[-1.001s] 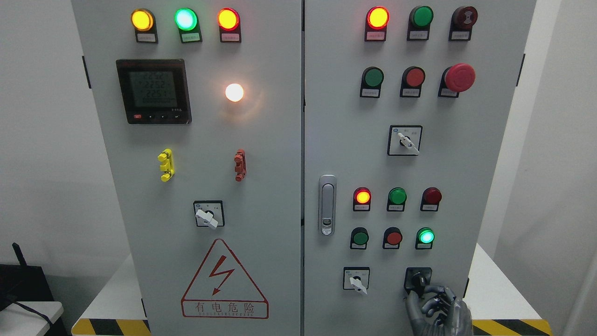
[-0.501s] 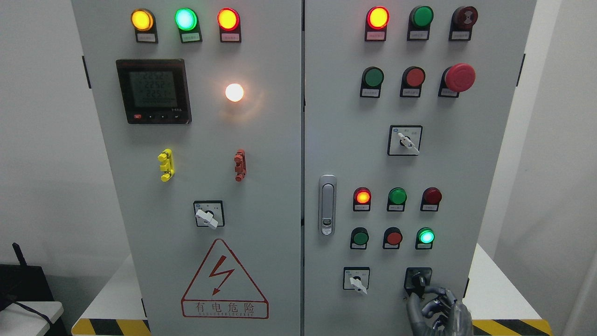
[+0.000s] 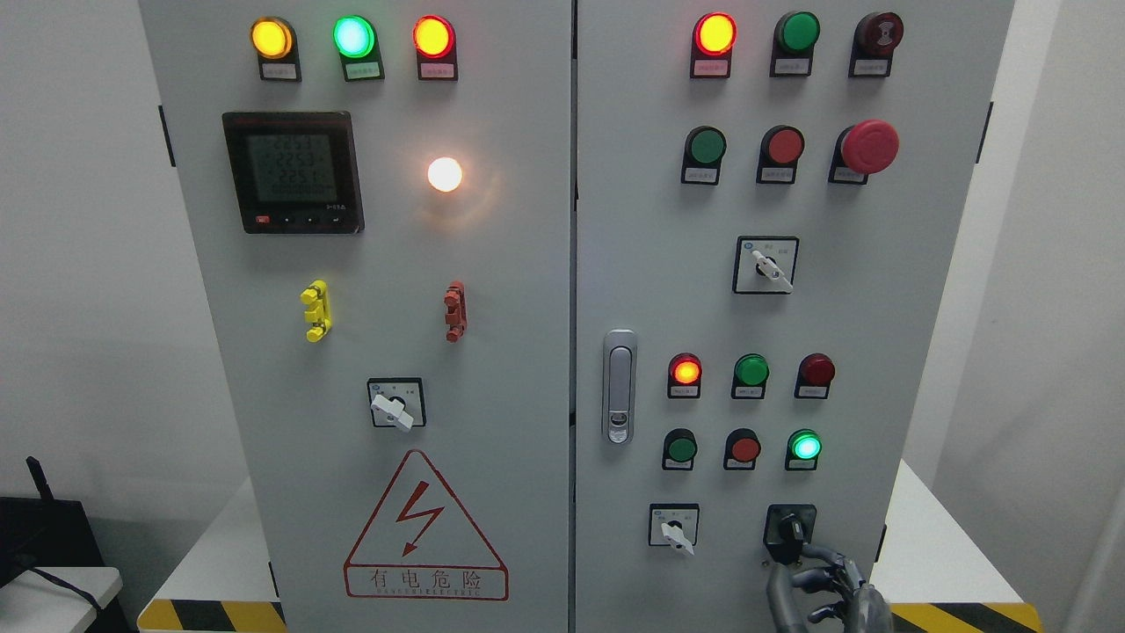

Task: Trip black knob to open circuit

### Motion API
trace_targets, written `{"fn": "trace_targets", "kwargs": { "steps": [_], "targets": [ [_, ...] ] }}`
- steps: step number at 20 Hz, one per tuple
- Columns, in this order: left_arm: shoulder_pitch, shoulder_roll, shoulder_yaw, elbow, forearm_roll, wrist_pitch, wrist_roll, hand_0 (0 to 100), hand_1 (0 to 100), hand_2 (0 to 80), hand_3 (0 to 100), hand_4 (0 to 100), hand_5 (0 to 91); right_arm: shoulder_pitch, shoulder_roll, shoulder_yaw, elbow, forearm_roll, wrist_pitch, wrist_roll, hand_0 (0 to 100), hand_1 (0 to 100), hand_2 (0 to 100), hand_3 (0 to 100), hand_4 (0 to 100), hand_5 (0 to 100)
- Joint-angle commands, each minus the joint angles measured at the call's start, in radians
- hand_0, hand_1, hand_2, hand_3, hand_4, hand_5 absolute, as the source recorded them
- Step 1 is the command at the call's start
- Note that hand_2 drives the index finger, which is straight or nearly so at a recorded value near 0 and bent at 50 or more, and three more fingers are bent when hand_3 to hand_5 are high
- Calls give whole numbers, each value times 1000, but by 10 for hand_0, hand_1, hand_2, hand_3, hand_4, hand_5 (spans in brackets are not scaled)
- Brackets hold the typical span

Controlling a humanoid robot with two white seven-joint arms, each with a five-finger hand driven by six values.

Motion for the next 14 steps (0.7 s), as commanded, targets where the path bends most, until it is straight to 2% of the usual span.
{"fn": "trace_targets", "kwargs": {
  "steps": [1, 4, 5, 7, 10, 12, 14],
  "targets": [
    [-8, 0, 0, 0, -32, 0, 0, 120, 389, 0, 0, 0, 0, 77, -29, 10, -38, -1, -28, 0, 391, 525, 273, 453, 429, 458],
    [-8, 0, 0, 0, -32, 0, 0, 120, 389, 0, 0, 0, 0, 157, -64, 1, -87, -3, -74, 71, 377, 510, 218, 414, 410, 437],
    [-8, 0, 0, 0, -32, 0, 0, 120, 389, 0, 0, 0, 0, 184, -72, -5, -103, -5, -101, 94, 368, 481, 159, 381, 389, 422],
    [-8, 0, 0, 0, -32, 0, 0, 120, 389, 0, 0, 0, 0, 231, -85, -16, -129, -8, -146, 121, 339, 445, 119, 345, 364, 401],
    [-8, 0, 0, 0, -32, 0, 0, 120, 389, 0, 0, 0, 0, 280, -93, -19, -163, -17, -184, 137, 271, 401, 69, 302, 335, 379],
    [-8, -1, 0, 0, -34, 0, 0, 120, 389, 0, 0, 0, 0, 303, -112, -17, -189, -58, -216, 137, 201, 339, 22, 265, 300, 357],
    [-8, 0, 0, 0, -34, 0, 0, 120, 389, 0, 0, 0, 0, 340, -133, -17, -228, -78, -224, 150, 163, 326, 10, 238, 261, 328]
  ]
}}
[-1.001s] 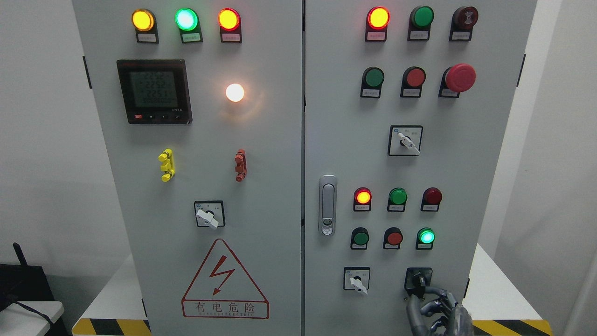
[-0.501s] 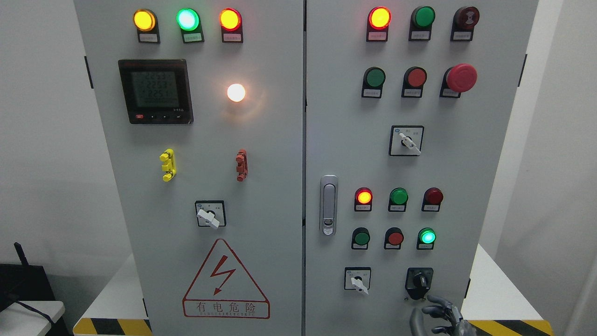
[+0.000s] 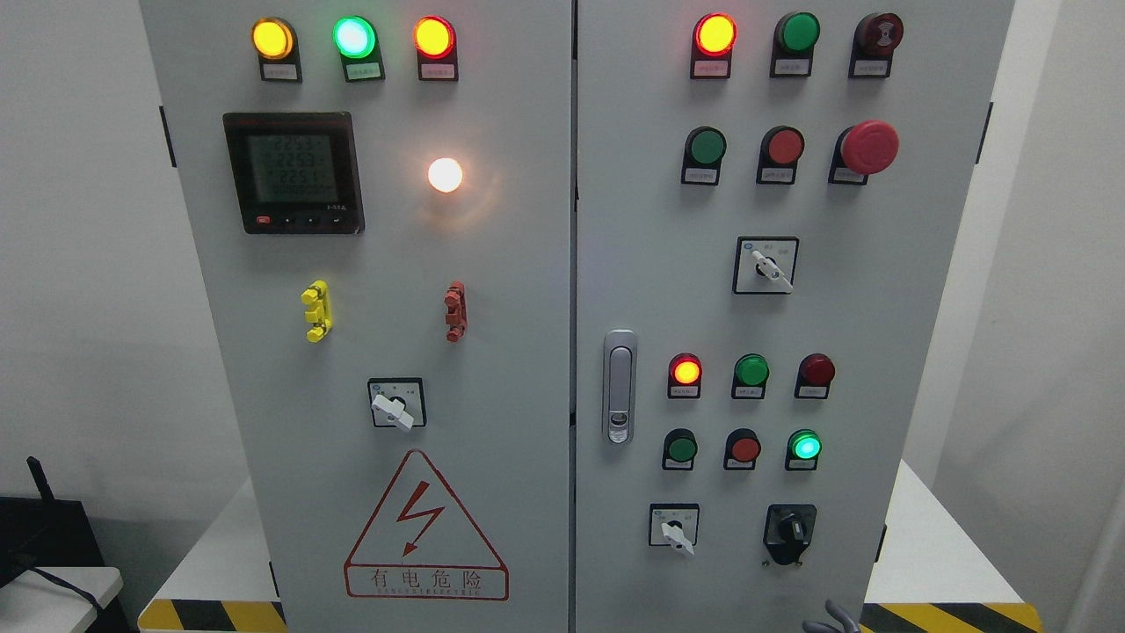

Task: Trip black knob to open circuit

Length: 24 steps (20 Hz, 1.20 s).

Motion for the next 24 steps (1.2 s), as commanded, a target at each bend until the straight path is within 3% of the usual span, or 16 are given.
{"fn": "trace_targets", "kwargs": {
  "steps": [1, 7, 10, 18, 24],
  "targets": [
    [-8, 1, 0, 0, -32, 0, 0, 120, 389, 0, 0, 0, 0, 118, -72, -19, -150, -52, -25, 27, 148, 318, 6, 230, 254, 320],
    [-8, 1, 0, 0, -32, 0, 0, 120, 389, 0, 0, 0, 0, 199, -141, -48, -219, -161, -28, 101, 95, 254, 0, 199, 236, 306],
    [-8, 1, 0, 0, -34, 0, 0, 120, 389, 0, 0, 0, 0, 206, -168, -68, -224, -212, -66, 141, 79, 221, 0, 176, 209, 289],
    [-8, 1, 0, 0, -32, 0, 0, 120, 389, 0, 0, 0, 0, 192, -185, -65, -230, -339, -51, 245, 13, 168, 0, 149, 185, 279],
    [-8, 1, 0, 0, -34, 0, 0, 120, 389, 0, 0, 0, 0, 190, -185, -52, -226, -392, -48, 251, 0, 4, 0, 130, 165, 253]
  ]
}}
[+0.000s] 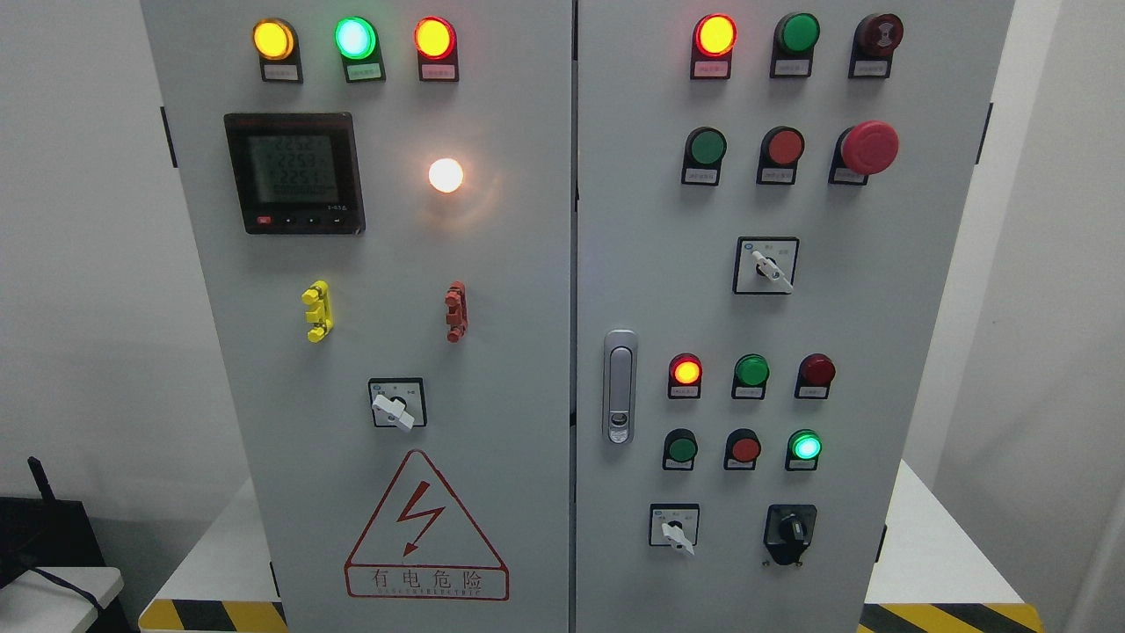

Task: Trip black knob to open circuit

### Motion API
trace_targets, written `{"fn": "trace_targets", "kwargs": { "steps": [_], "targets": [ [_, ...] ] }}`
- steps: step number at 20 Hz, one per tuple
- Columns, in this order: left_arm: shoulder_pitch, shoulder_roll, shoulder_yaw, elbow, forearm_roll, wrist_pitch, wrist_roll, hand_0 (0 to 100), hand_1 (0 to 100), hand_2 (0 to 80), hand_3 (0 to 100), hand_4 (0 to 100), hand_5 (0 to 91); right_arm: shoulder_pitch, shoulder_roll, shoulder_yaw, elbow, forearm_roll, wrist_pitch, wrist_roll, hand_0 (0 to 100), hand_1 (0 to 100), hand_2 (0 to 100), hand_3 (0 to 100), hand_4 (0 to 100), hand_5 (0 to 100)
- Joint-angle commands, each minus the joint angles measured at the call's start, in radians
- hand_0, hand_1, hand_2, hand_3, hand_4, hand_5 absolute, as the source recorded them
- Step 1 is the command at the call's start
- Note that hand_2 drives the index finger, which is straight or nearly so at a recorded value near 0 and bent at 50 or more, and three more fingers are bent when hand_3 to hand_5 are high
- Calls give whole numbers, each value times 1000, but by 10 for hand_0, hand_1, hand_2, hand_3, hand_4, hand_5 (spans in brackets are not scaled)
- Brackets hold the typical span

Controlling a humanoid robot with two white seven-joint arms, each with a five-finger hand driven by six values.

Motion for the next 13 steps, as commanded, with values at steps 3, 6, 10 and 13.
{"fn": "trace_targets", "kwargs": {
  "steps": [3, 6, 10, 13],
  "targets": [
    [-8, 0, 0, 0, -34, 0, 0, 120, 389, 0, 0, 0, 0, 1, -32, -2, -27, -80, 6, 45, 0, 0, 0, 127, 162, 247],
    [-8, 0, 0, 0, -32, 0, 0, 120, 389, 0, 0, 0, 0, 3, -32, -2, -27, -80, 6, 53, 0, 0, 0, 125, 161, 244],
    [-8, 0, 0, 0, -32, 0, 0, 120, 389, 0, 0, 0, 0, 6, -30, 1, -27, -80, 6, 57, 0, 0, 0, 127, 161, 236],
    [-8, 0, 0, 0, -34, 0, 0, 120, 389, 0, 0, 0, 0, 10, -30, 1, -29, -109, 4, 91, 0, 0, 0, 113, 134, 165]
  ]
}}
